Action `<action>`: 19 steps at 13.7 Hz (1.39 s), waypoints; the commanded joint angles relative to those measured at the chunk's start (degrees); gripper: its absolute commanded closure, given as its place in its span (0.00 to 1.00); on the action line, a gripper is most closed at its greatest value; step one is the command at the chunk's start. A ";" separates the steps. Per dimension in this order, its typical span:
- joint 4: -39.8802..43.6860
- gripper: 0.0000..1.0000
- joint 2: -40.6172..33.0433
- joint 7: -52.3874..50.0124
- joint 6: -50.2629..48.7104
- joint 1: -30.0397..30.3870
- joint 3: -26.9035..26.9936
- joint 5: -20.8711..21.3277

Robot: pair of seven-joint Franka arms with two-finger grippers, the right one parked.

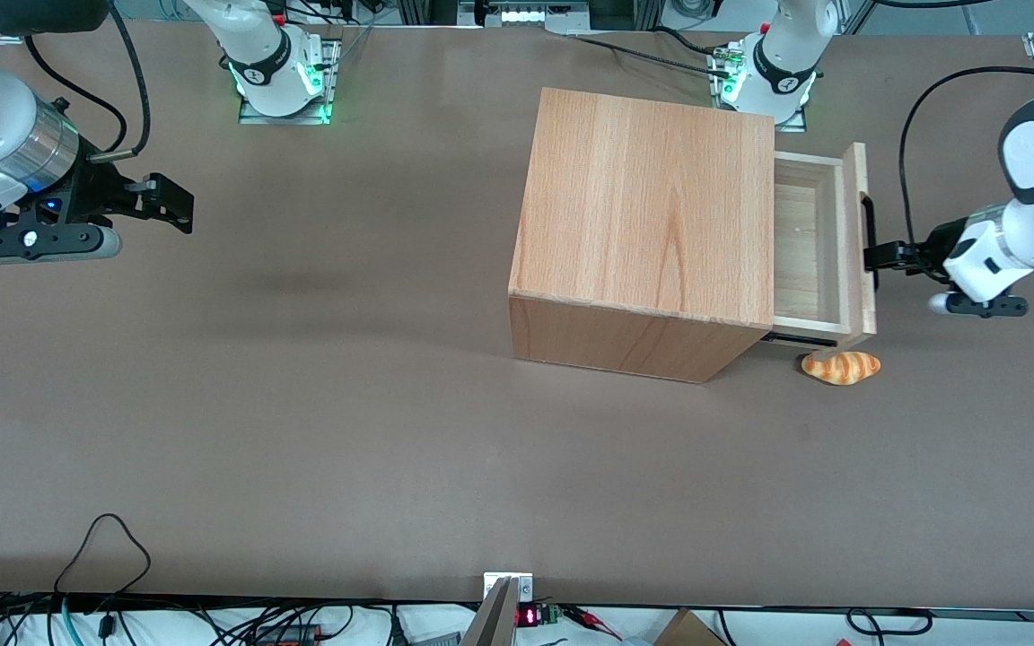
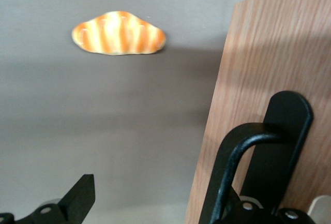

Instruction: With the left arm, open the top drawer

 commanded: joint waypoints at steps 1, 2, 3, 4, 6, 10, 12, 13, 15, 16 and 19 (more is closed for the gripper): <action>-0.37 0.00 0.07 0.40 0.62 2.53 -0.19 3.62; 0.24 0.00 0.16 0.40 0.53 2.97 -0.10 3.62; 0.33 0.00 0.16 0.40 0.53 3.84 -0.10 3.71; 0.42 0.00 0.16 0.40 0.53 4.38 -0.10 3.71; 1.29 0.00 0.16 0.40 0.45 4.99 -0.10 3.71; 3.84 0.00 -0.10 0.40 -0.78 6.75 -0.10 3.62; 6.03 0.00 -0.28 0.14 -2.71 7.02 -0.10 3.10; 7.70 0.00 -0.28 -0.21 -4.37 7.45 -0.18 2.92; 12.08 0.00 -0.28 -0.04 -8.41 7.46 -0.27 2.92; 14.54 0.00 -0.28 -0.12 -10.87 7.46 -0.53 2.92; 22.62 0.00 -0.28 -1.44 -17.55 7.02 -1.06 3.18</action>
